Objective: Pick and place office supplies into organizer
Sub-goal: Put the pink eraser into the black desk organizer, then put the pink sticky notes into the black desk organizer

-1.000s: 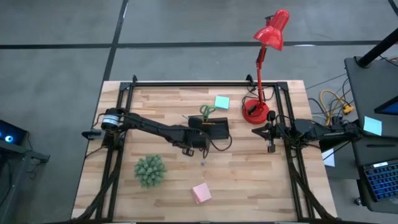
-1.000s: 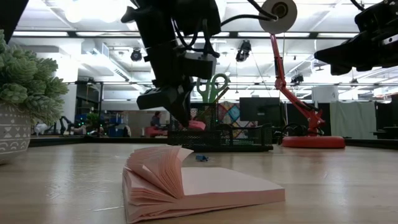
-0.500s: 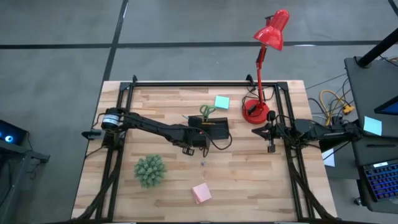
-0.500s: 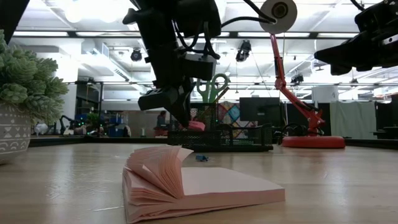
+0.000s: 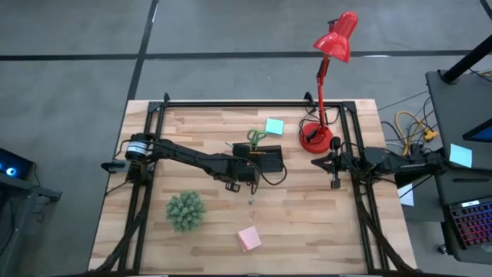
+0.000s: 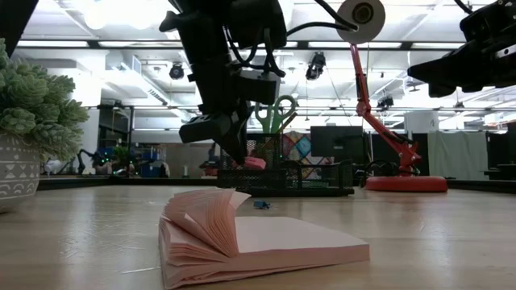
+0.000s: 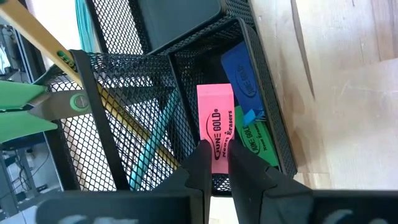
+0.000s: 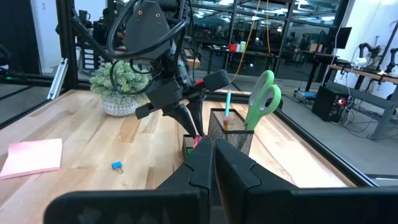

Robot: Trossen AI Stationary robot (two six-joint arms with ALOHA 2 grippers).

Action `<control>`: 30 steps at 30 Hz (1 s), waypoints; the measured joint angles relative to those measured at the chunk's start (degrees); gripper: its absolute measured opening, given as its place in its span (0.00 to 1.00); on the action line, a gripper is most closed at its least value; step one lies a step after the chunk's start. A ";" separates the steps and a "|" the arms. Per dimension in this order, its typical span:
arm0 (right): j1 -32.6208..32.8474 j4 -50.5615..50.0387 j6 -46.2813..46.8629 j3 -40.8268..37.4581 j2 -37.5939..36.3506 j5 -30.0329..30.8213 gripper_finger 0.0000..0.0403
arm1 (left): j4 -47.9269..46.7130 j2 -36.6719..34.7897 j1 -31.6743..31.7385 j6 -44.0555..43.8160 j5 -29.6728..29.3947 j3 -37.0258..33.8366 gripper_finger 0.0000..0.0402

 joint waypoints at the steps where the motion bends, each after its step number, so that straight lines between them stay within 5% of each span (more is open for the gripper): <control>1: 0.00 0.00 0.00 0.00 0.00 0.02 0.02 | -0.01 0.00 0.00 0.00 0.00 0.00 0.06; 12: 0.01 0.00 0.01 0.00 0.00 0.01 0.02 | 0.01 0.00 0.00 0.00 0.07 0.00 0.07; 30: 0.02 0.00 0.00 0.00 0.00 0.02 0.02 | 0.37 -0.02 0.00 0.04 0.03 0.04 0.28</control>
